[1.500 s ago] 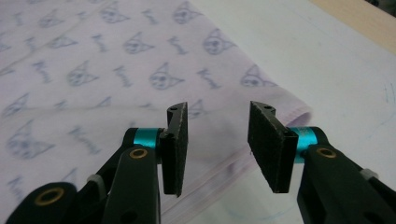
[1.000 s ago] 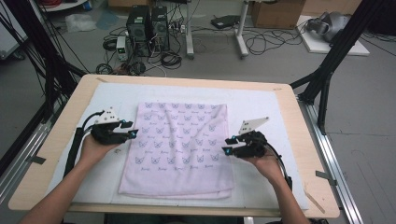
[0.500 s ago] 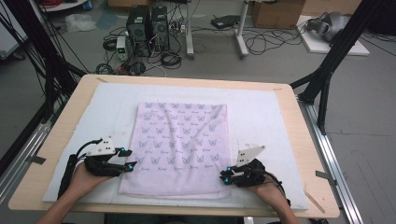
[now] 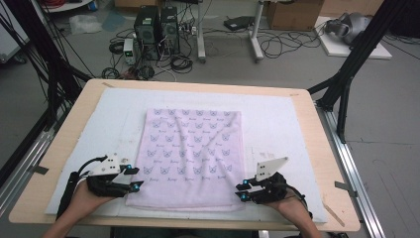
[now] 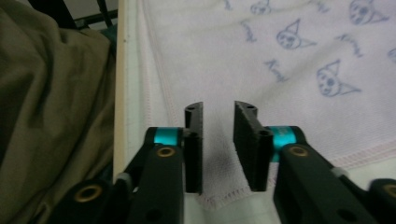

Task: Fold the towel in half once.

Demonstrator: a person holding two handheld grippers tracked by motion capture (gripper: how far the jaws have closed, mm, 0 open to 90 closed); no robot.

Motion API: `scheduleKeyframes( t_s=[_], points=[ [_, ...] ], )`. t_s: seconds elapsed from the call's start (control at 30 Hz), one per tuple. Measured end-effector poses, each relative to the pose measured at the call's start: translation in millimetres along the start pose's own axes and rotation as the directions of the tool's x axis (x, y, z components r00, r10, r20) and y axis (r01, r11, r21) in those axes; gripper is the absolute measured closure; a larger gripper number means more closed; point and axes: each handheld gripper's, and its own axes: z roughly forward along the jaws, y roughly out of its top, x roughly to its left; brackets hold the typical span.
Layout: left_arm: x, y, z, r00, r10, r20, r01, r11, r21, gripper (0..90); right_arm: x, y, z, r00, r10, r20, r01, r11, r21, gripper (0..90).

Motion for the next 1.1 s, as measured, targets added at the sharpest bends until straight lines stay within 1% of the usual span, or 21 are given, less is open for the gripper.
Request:
scheduleKeyframes(
  t_s=[0.07,0.1,0.13,0.2,0.27,0.33,0.4,0.47,0.5,0.6,0.63,0.67,0.7,0.73,0.77,0.8,0.83,0.9,0.97,1.03,1.1],
  points=[
    [-3.1,-0.3,0.4,0.9999,0.006,0.014,-0.006,1.0000,0.006,50.1,-1.1,-2.0,8.7,0.9999,-0.007,-0.012,0.007,0.9995,0.032,68.9],
    [-4.6,-0.3,0.7,0.9997,0.011,0.023,-0.011,0.9999,0.010,50.1,-1.1,-2.4,11.8,0.9999,-0.015,-0.003,0.015,0.9986,0.051,69.6],
    [-6.2,-0.5,1.3,0.9992,0.013,0.038,-0.014,0.9998,0.014,50.7,-0.9,-3.3,15.1,0.9998,-0.022,-0.001,0.022,0.9968,0.077,73.1],
    [-8.4,-1.1,3.2,0.9977,0.021,0.065,-0.024,0.9989,0.040,55.3,-1.8,-3.9,14.9,0.9998,-0.018,0.000,0.018,0.9975,0.069,87.0],
    [-10.6,-3.3,6.1,0.9950,0.024,0.097,-0.031,0.9973,0.066,61.4,-2.6,-3.8,14.2,0.9999,-0.016,0.001,0.016,0.9976,0.068,88.4],
    [-13.8,-4.7,6.1,0.9930,0.029,0.115,-0.037,0.9968,0.070,61.6,-0.9,-2.6,12.2,0.9997,-0.023,0.004,0.022,0.9979,0.061,88.8],
    [-16.5,-5.4,4.8,0.9927,0.031,0.117,-0.039,0.9969,0.068,59.5,0.9,-0.8,5.8,0.9997,-0.023,0.009,0.023,0.9994,0.026,88.9],
    [-16.9,-6.3,3.4,0.9928,0.040,0.113,-0.050,0.9954,0.081,59.2,2.7,2.1,-3.1,0.9998,-0.017,0.014,0.018,0.9996,-0.020,88.9],
    [-16.7,-7.5,3.7,0.9925,0.039,0.116,-0.049,0.9955,0.082,60.5,4.0,3.6,-5.8,0.9997,-0.017,0.019,0.017,0.9996,-0.024,88.9],
    [-17.8,-9.6,3.8,0.9921,0.050,0.115,-0.059,0.9950,0.081,68.7,5.8,2.6,-1.5,0.9996,-0.024,0.017,0.024,0.9997,0.002,88.9],
    [-17.9,-9.7,3.6,0.9912,0.056,0.120,-0.066,0.9947,0.079,72.1,6.3,0.8,2.0,0.9997,-0.021,0.013,0.020,0.9994,0.027,88.9],
    [-18.3,-9.6,3.1,0.9903,0.067,0.121,-0.077,0.9939,0.079,79.4,5.6,-1.1,5.2,0.9997,-0.024,0.009,0.024,0.9989,0.040,88.9],
    [-18.6,-9.3,2.7,0.9908,0.072,0.115,-0.082,0.9933,0.081,84.3,5.2,-2.1,6.1,0.9998,-0.019,0.011,0.018,0.9992,0.037,88.8],
    [-18.0,-8.9,2.2,0.9907,0.070,0.117,-0.080,0.9932,0.084,85.1,4.8,-1.7,4.6,0.9999,-0.014,0.008,0.014,0.9997,0.022,88.6],
    [-17.9,-8.7,1.2,0.9908,0.066,0.118,-0.076,0.9938,0.081,85.0,5.0,-0.6,2.2,0.9999,-0.014,0.002,0.014,0.9999,0.009,87.7],
    [-17.5,-8.5,0.1,0.9901,0.061,0.126,-0.071,0.9948,0.074,83.8,5.5,0.7,0.0,0.9998,-0.017,-0.006,0.017,0.9998,-0.005,82.8],
    [-17.5,-8.2,-1.3,0.9896,0.056,0.133,-0.065,0.9954,0.069,79.5,5.3,1.2,-1.0,0.9999,-0.010,-0.012,0.010,0.9999,-0.010,75.9],
    [-18.8,-8.6,-2.3,0.9878,0.053,0.147,-0.061,0.9967,0.054,71.7,7.1,0.1,1.3,0.9997,-0.024,-0.005,0.024,0.9994,0.025,73.2],
    [-19.3,-9.6,0.8,0.9874,0.056,0.148,-0.068,0.9945,0.079,66.5,7.4,-3.0,7.6,0.9997,-0.024,-0.005,0.024,0.9986,0.047,71.5],
    [-20.7,-11.5,3.7,0.9883,0.066,0.138,-0.076,0.9949,0.067,70.6,6.4,-6.3,14.9,0.9999,-0.009,-0.009,0.010,0.9981,0.061,73.7],
    [-20.5,-10.4,3.4,0.9890,0.064,0.134,-0.073,0.9950,0.068,80.8,4.8,-6.5,14.6,1.0000,-0.003,-0.006,0.003,0.9987,0.050,84.8]
  ],
)
